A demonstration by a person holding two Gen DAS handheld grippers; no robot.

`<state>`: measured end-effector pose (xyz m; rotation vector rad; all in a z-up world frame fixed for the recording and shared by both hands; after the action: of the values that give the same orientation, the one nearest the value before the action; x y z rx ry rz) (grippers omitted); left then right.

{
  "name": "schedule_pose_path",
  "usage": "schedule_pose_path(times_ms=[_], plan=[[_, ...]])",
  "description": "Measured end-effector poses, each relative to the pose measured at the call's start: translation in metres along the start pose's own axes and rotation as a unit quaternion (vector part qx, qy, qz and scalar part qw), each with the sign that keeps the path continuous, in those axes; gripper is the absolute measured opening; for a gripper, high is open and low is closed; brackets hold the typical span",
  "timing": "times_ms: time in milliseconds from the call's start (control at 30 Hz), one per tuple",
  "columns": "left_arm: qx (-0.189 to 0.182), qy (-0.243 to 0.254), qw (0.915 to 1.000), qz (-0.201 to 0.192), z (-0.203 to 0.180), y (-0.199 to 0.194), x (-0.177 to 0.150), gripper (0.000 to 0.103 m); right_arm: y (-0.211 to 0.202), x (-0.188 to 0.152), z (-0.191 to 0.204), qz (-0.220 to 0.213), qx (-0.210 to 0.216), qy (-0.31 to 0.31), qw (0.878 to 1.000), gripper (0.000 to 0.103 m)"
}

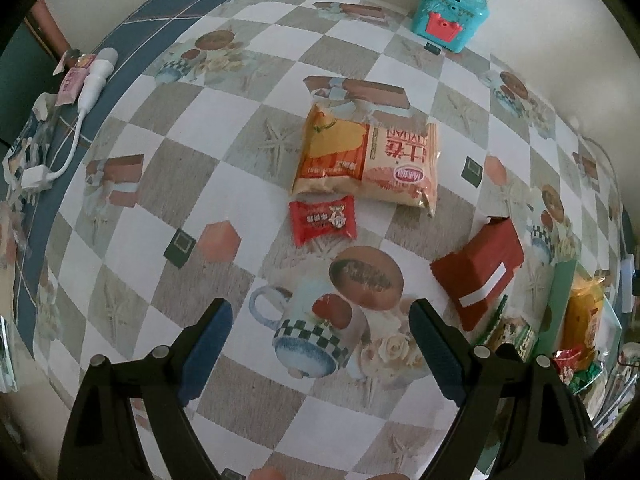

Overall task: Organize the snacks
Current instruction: 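Move both tools back toward the red box and green-labelled bun bag, then grasp the green-labelled bun bag with the right gripper while the left grasps the red box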

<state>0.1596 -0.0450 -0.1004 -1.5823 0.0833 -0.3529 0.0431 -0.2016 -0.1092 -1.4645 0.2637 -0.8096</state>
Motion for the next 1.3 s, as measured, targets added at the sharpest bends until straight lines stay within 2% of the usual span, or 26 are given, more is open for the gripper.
schedule_pose_path(times_ms=[167,667,833,1000,1167,1300], plan=[[-0.009,-0.006,0.9999,-0.003,-0.002,0.003,0.008,0.090,0.003,0.003,0.005,-0.006,-0.014,-0.015,1.000,0.063],[0.000,0.009,0.9998,-0.016,-0.018,0.012,0.027,0.090,0.017,0.008,0.019,-0.008,-0.049,-0.052,0.997,0.066],[0.002,0.013,0.9997,-0.019,-0.026,0.014,0.030,0.090,0.019,0.007,0.020,-0.011,-0.057,-0.062,0.996,0.063],[0.002,0.015,0.9997,-0.022,-0.032,0.016,0.034,0.090,0.014,0.009,0.018,-0.020,-0.040,-0.055,0.998,0.056],[0.000,0.015,0.9996,-0.024,-0.028,0.012,0.032,0.090,0.008,0.015,0.008,-0.016,-0.005,-0.020,1.000,0.056],[-0.003,0.015,0.9995,-0.027,-0.026,0.008,0.031,0.090,-0.009,0.021,0.004,-0.031,0.014,-0.006,0.999,0.056]])
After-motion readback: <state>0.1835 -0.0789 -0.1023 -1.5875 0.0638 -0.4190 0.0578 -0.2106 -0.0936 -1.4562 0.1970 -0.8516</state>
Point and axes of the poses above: each gripper's, at about its wrist camera, not at the fingertips, and y roughly the way its jaws point, z to its left, x to its top, the point moved 4 cm from there along y, roughly the way its jaws point, and after that the axes turned 4 degrees about x, right-handed, at the moved point
